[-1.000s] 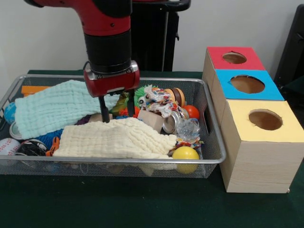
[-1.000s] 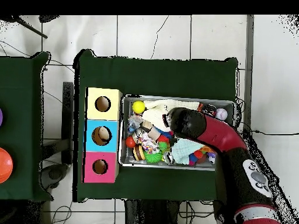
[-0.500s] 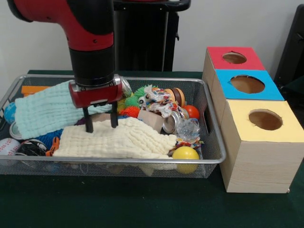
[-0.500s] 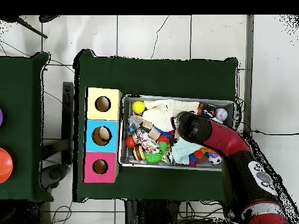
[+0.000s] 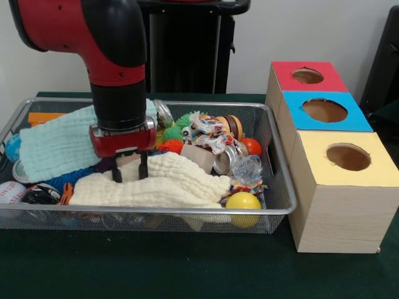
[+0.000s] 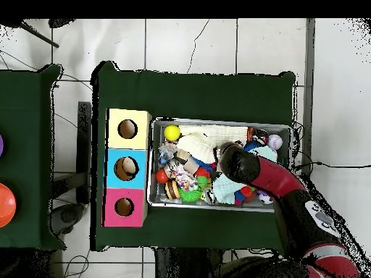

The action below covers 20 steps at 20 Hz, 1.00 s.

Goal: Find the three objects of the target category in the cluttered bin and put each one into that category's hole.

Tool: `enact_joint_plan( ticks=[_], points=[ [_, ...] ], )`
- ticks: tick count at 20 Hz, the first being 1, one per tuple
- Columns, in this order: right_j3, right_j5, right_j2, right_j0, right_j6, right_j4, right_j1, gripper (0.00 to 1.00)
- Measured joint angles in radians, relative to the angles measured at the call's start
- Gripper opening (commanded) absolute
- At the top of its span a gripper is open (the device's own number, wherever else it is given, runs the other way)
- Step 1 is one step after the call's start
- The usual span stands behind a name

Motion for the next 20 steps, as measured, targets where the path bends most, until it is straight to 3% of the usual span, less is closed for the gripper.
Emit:
enact_joint_plan(
  ticks=[16,17,20],
  points=[
    [0.000,0.004,-0.004,0.023,0.000,0.000,-0.005,0.00],
    [0.000,0.018,-0.005,0.043,0.000,0.000,-0.019,1.00],
    [0.000,0.029,-0.005,0.055,0.000,0.000,-0.028,1.00]
  ],
)
